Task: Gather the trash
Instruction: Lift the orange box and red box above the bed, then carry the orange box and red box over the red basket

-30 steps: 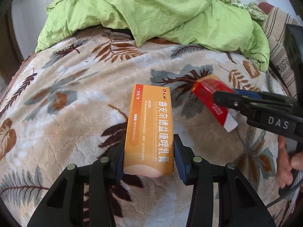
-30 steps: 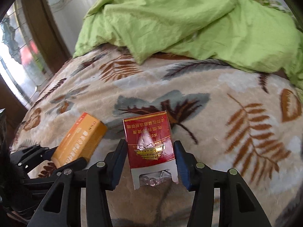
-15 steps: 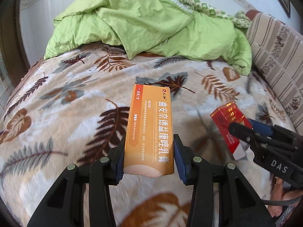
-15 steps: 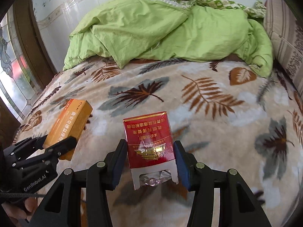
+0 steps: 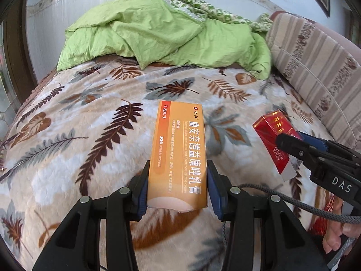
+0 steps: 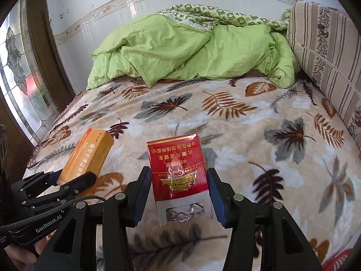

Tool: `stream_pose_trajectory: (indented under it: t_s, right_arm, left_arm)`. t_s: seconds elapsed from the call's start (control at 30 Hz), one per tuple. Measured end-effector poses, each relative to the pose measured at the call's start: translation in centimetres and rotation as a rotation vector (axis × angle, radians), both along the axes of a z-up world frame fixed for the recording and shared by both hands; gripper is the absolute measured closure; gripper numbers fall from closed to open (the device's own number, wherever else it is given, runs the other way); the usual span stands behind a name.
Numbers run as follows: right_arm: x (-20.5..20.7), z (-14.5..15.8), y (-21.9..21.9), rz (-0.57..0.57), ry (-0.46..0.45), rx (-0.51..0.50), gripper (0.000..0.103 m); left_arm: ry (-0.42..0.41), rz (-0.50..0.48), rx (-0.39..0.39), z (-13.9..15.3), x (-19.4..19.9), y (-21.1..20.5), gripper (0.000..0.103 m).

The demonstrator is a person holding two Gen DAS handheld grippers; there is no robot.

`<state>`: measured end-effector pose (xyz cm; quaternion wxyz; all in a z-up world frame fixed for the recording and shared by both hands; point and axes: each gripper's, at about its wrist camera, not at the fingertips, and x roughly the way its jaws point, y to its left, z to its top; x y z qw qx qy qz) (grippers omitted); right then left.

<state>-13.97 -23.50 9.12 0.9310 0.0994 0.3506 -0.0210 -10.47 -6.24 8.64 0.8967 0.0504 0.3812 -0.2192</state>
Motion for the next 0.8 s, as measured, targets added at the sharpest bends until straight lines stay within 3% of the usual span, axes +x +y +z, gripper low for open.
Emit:
stream_pose_trajectory:
  t_s: [0.43,0.8]
  right_arm:
    - [-8.8,2.6,-0.1,-0.013,-0.056,0.056,0.050]
    - [-16.2,4.6,-2.8,-0.100,-0.106,0.128,0.050]
  left_arm:
    - [-0.095,-0.043,0.048,2.5,-6.9,-0.6,0.059]
    - [-0.166,-0.178,0.073,4.4,-11.3,-4.6,0.059]
